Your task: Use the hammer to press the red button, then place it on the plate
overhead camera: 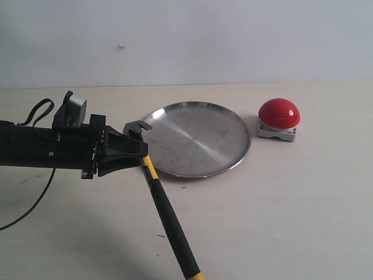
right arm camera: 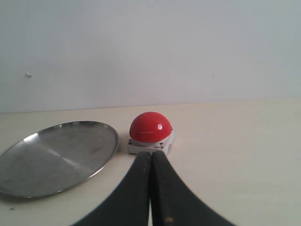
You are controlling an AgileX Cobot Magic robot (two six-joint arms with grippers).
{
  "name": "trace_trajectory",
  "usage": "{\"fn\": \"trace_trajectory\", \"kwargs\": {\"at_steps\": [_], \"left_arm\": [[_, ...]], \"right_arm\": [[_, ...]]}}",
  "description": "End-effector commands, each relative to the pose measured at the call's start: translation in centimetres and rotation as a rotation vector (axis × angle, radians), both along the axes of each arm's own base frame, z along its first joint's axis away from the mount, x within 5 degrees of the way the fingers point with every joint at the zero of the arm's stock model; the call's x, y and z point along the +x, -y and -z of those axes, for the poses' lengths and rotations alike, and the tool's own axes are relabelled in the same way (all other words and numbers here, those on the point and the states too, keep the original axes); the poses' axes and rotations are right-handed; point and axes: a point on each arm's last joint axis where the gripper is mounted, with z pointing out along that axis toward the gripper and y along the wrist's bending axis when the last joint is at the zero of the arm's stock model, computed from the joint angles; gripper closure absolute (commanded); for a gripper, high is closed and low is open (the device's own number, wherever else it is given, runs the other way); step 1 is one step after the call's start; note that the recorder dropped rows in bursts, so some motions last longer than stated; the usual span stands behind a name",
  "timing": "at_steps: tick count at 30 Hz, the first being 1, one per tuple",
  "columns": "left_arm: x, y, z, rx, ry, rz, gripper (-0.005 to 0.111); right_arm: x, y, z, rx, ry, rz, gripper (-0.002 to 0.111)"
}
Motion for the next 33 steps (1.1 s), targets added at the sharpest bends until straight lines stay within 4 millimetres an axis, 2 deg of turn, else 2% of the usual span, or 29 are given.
{"fn": "trace_trajectory", "kwargs": {"at_steps": [1, 8, 11, 13, 15, 17, 19, 24, 26, 27, 29, 33], "left_arm": [[0.0, 0.2, -1.4, -0.08, 0.043, -0.013, 0.107], [-0.1, 0.5, -1.5, -0.078, 0.057, 0.001, 0.107], [-0.1, 0.5, -1.5, -0.077, 0.067, 0.003, 0.107], [-0.1, 0.5, -1.5, -0.076, 0.074, 0.005, 0.107], [0.0, 0.5, -1.5, -0.076, 0.076, 0.005, 0.107], [0.4, 0.6, -1.8, -0.08, 0.083, 0.003, 0.107], [0.7, 0.8, -2.2, -0.087, 0.082, 0.004, 0.107], [1.1, 1.0, -2.6, -0.096, 0.073, 0.001, 0.107], [1.5, 1.1, -3.0, -0.103, 0.073, -0.003, 0.107], [1.8, 1.1, -3.3, -0.109, 0.067, -0.007, 0.107], [2.4, 1.2, -3.9, -0.12, 0.064, -0.013, 0.107], [2.9, 1.3, -4.4, -0.127, 0.069, -0.016, 0.107]], "right_arm": [[0.0, 0.1, 0.2, -0.007, -0.01, 0.006, 0.108], [0.0, 0.1, 0.3, -0.017, -0.014, 0.007, 0.108], [0.0, -0.1, -0.5, -0.009, 0.076, -0.014, 0.108], [0.0, -0.3, -1.5, 0.11, 0.168, -0.034, 0.108], [-0.5, -0.4, -3.6, 0.351, 0.368, -0.084, 0.108], [-1.1, -0.3, -5.1, 0.451, 0.525, -0.124, 0.108], [-1.4, -0.2, -5.7, 0.569, 0.579, -0.16, 0.108], [-1.3, 0.5, -5.7, 0.758, 0.567, -0.115, 0.108], [-0.9, 0.0, -6.1, 0.644, 0.465, -0.111, 0.108], [-0.5, -0.4, -6.7, 0.526, 0.401, -0.118, 0.108], [0.3, -0.9, -7.9, 0.416, 0.311, -0.12, 0.108], [3.4, -1.0, -9.3, 0.254, 0.108, -0.054, 0.108]]}}
